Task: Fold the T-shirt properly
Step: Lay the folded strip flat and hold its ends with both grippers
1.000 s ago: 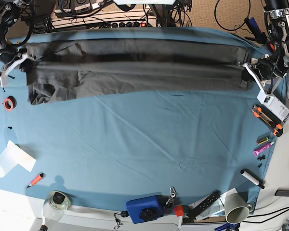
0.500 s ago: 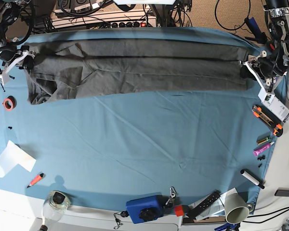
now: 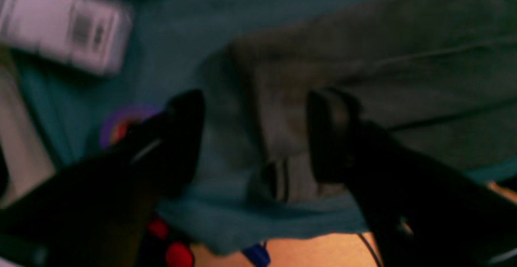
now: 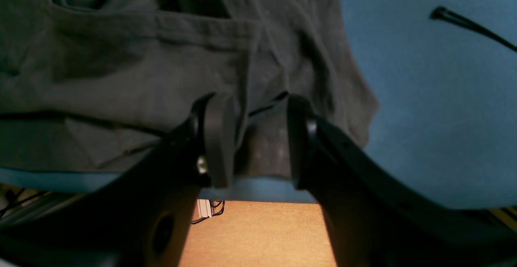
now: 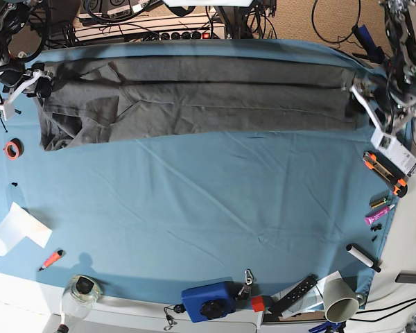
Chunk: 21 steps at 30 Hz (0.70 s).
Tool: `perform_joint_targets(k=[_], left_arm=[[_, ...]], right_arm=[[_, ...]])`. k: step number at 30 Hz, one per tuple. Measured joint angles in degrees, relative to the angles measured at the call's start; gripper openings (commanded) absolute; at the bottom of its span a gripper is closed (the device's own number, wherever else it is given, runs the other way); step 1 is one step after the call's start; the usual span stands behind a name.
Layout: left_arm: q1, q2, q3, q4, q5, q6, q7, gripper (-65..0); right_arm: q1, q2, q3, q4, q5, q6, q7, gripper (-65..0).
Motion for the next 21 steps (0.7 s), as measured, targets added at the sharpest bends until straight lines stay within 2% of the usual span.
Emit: perform_joint_targets(k=[3,7,9,13,18,21], left_arm=[[0.9,2.0,-0.1,-0.1,2.5,4.9,-0.9,-21.6],[0.2,6.0,-0.1,-0.1,2.3,10.3,-0.3,-21.7],[-0.6,7.7,-0.1,-0.1,2.8,10.3,2.5,-24.1],[-0.7,10.4,-0.1,-0.1,3.1,11.1,2.2,-30.4],[-1.1,10.8,-0.1,-3.1,4.8,11.2,1.1,-30.6],[-1.6,10.8,-0.1,-5.2,3.7,11.3,0.6,-30.6]], right_arm=[[0.0,0.1,0.0,0.0,0.0,0.0,0.0,-43.0],[0.0,0.1,0.0,0.0,0.0,0.0,0.0,-43.0],[0.0,0.1,0.0,0.0,0.0,0.0,0.0,-43.0],[0.0,0.1,0.0,0.0,0.0,0.0,0.0,-43.0],[0.0,0.1,0.0,0.0,0.0,0.0,0.0,-43.0],[0.0,0.1,0.0,0.0,0.0,0.0,0.0,-43.0]])
